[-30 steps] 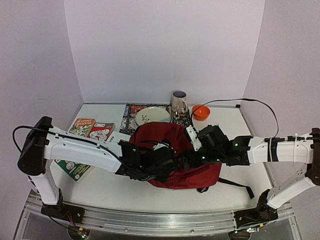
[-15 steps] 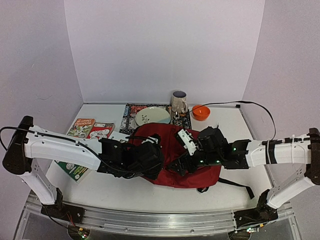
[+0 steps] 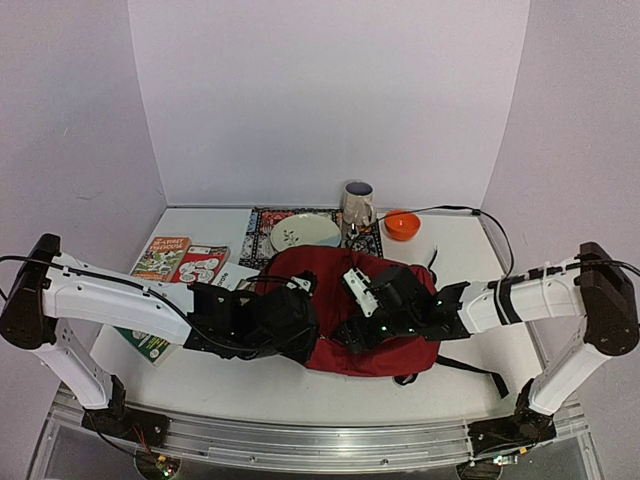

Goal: Pack the student bag
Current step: Unzip the largest pocket of the student bag.

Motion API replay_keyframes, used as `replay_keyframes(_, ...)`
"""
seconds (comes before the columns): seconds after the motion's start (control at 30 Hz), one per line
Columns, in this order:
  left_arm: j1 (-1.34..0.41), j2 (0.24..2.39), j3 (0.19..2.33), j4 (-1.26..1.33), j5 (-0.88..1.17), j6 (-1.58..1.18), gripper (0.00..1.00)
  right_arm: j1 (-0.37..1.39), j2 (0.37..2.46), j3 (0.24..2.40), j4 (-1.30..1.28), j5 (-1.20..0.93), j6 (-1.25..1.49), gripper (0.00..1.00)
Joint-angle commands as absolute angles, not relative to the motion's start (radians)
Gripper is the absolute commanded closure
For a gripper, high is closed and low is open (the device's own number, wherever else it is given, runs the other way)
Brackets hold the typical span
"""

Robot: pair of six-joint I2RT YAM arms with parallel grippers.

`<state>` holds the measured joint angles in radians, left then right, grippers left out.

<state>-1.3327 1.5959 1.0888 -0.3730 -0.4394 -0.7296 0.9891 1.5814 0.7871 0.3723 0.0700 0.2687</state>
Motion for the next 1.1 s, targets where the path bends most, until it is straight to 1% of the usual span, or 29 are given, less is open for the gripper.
replay_keyframes(0.0,-1.322,1.552,1.077,-0.326,-0.442,-0.723,1.0,0.99,1.572,0.835,0.383,0.074,0.296,0.23)
replay_keyframes(0.1,-1.321,1.548,1.072,-0.316,-0.435,-0.726,1.0,0.991,1.573,0.85,0.382,0.093,0.318,0.25)
replay_keyframes(0.2,-1.322,1.541,1.068,-0.307,-0.43,-0.721,1.0,0.99,1.611,0.875,0.361,0.134,0.342,0.3)
replay_keyframes(0.27,-1.322,1.537,1.063,-0.305,-0.435,-0.72,1.0,0.991,1.636,0.885,0.35,0.151,0.356,0.35)
replay_keyframes(0.4,-1.312,1.523,1.041,-0.305,-0.435,-0.725,1.0,0.991,1.625,0.87,0.342,0.166,0.37,0.52)
replay_keyframes(0.43,-1.31,1.518,1.039,-0.305,-0.434,-0.726,1.0,0.991,1.616,0.863,0.34,0.172,0.372,0.57)
replay_keyframes(0.47,-1.307,1.515,1.034,-0.305,-0.435,-0.726,1.0,0.991,1.606,0.853,0.338,0.176,0.373,0.64)
replay_keyframes(0.53,-1.303,1.508,1.027,-0.305,-0.441,-0.725,1.0,0.99,1.585,0.841,0.328,0.179,0.374,0.79)
replay_keyframes(0.57,-1.3,1.506,1.022,-0.305,-0.445,-0.726,1.0,0.991,1.573,0.836,0.323,0.183,0.375,0.89)
replay_keyframes(0.6,-1.292,1.505,1.014,-0.305,-0.447,-0.727,1.0,0.99,1.558,0.828,0.316,0.186,0.377,0.97)
replay_keyframes(0.63,-1.284,1.502,1.006,-0.305,-0.446,-0.729,1.0,0.99,1.542,0.816,0.311,0.187,0.377,1.0)
replay_keyframes(0.87,-1.186,1.476,0.92,-0.306,-0.438,-0.739,1.0,0.987,1.405,0.747,0.291,0.15,0.333,1.0)
replay_keyframes(1.07,-1.127,1.441,0.866,-0.31,-0.459,-0.735,1.0,0.944,1.248,0.693,0.276,0.022,0.281,1.0)
